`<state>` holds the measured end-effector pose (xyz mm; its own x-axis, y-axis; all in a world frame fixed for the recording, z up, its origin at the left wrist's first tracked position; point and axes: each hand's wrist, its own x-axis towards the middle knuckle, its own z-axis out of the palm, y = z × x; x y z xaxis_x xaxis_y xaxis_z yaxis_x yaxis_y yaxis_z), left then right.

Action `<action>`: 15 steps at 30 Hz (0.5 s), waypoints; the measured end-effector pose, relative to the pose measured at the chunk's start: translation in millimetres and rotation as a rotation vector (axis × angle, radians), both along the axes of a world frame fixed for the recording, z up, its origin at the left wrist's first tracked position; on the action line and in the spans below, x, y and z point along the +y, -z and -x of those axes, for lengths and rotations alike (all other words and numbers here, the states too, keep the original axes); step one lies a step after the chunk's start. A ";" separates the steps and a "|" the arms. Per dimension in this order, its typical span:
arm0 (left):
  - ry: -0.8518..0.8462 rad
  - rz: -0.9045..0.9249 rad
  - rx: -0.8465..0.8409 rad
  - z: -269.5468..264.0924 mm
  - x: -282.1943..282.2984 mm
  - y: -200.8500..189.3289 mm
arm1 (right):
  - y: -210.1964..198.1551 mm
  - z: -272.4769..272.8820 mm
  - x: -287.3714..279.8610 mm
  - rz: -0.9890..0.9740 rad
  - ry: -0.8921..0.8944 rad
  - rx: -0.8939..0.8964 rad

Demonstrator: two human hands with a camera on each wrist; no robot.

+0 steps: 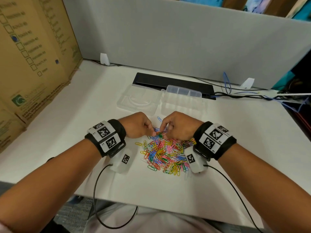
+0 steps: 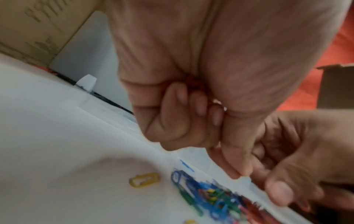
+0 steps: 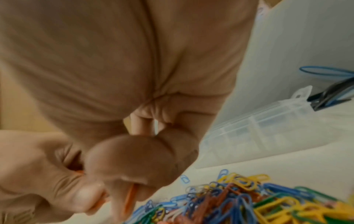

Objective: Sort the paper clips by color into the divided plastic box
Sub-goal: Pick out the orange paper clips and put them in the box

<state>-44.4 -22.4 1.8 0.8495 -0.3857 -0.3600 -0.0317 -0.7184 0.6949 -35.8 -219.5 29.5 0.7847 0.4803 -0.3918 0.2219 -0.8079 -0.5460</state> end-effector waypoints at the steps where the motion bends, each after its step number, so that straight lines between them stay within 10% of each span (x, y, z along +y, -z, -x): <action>1: -0.009 0.037 0.021 0.4 1.8 -2.1 | -1.1 -0.1 -2.2 -0.029 0.031 -0.001; 9: -0.124 0.455 0.091 8.7 -2.9 -17.7 | -29.9 -2.7 -3.9 -0.285 0.143 -0.003; 15: -0.420 0.865 0.637 9.2 -14.8 -10.7 | -44.6 1.0 7.8 -0.395 0.131 -0.019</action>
<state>-53.6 -37.2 12.4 0.7283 -0.4423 -0.5233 0.6310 0.1351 0.7639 -36.7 -211.7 74.2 0.8547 0.4861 -0.1822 0.1439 -0.5591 -0.8165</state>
